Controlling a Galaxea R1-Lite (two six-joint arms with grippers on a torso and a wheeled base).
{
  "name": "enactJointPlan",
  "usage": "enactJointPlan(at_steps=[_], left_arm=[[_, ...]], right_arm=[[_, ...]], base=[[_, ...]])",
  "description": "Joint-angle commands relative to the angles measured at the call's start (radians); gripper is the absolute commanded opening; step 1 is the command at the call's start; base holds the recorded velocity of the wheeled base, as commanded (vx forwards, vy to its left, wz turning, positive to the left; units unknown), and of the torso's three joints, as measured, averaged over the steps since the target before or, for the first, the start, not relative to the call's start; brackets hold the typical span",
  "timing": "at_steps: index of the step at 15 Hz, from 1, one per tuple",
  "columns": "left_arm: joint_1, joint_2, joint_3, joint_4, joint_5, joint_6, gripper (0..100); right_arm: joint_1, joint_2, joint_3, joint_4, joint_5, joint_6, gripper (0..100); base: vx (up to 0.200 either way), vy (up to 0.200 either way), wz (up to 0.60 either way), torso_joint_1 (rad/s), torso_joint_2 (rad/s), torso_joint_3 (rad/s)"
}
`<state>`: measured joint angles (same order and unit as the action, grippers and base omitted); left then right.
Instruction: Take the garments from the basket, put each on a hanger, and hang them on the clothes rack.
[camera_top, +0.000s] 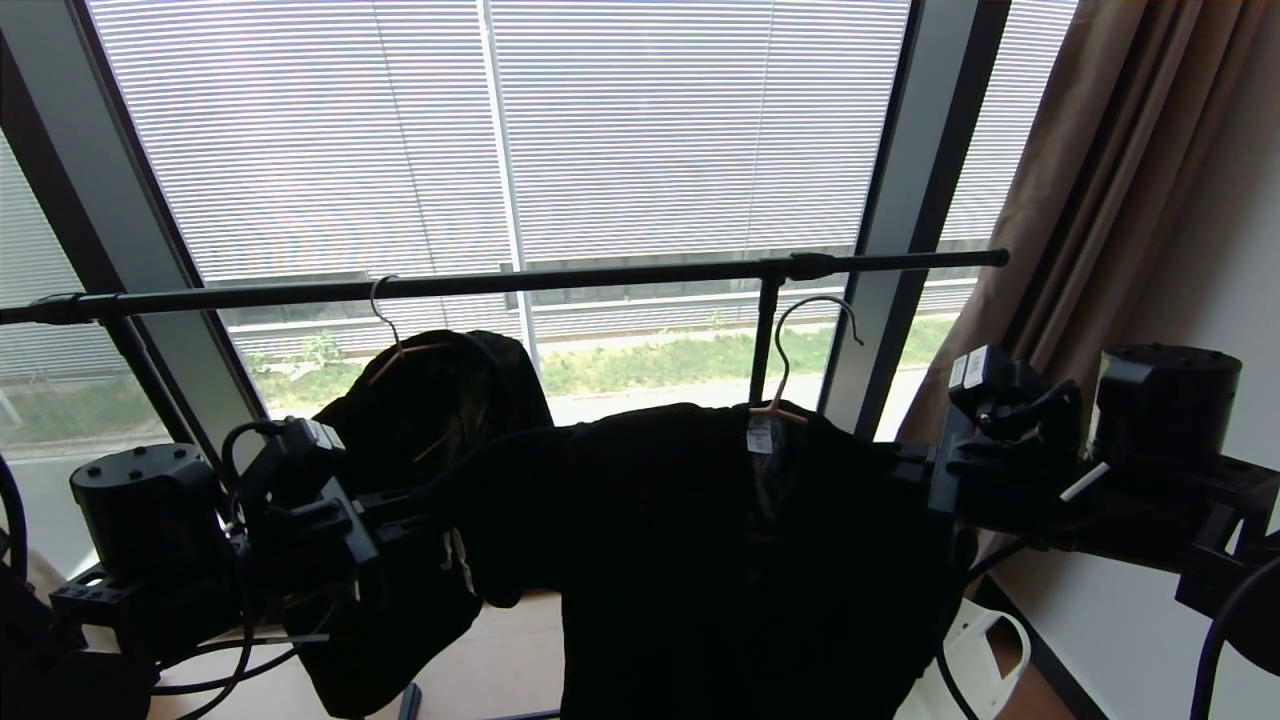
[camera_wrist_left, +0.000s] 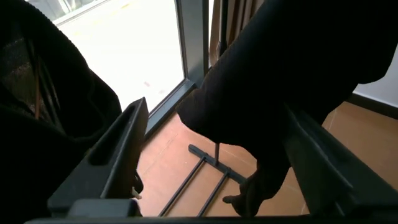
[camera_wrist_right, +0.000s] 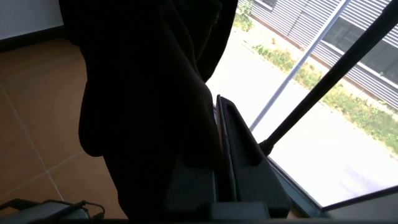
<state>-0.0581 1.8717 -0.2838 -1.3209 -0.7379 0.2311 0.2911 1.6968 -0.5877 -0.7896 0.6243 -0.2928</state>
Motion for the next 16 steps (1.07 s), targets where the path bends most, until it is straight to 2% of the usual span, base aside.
enactJointPlan(at_steps=[1, 10, 12, 16], left_arm=[[0.001, 0.006, -0.003, 0.000, 0.000, -0.001, 0], [0.063, 0.009, -0.040, 0.000, 0.000, -0.001, 0], [0.087, 0.009, -0.048, 0.000, 0.000, -0.001, 0], [0.092, 0.024, -0.049, 0.000, 0.000, -0.001, 0]], right_arm=[[0.002, 0.000, 0.000, 0.000, 0.000, 0.000, 0], [-0.038, 0.001, -0.017, -0.003, 0.006, 0.001, 0], [-0.073, 0.003, -0.024, -0.002, 0.060, 0.003, 0], [-0.121, 0.009, -0.041, -0.002, 0.081, 0.003, 0]], base=[[0.000, 0.000, 0.00, 0.000, 0.00, 0.000], [0.000, 0.000, 0.00, 0.000, 0.00, 0.000], [0.000, 0.000, 0.00, 0.000, 0.00, 0.000], [0.000, 0.000, 0.00, 0.000, 0.00, 0.000]])
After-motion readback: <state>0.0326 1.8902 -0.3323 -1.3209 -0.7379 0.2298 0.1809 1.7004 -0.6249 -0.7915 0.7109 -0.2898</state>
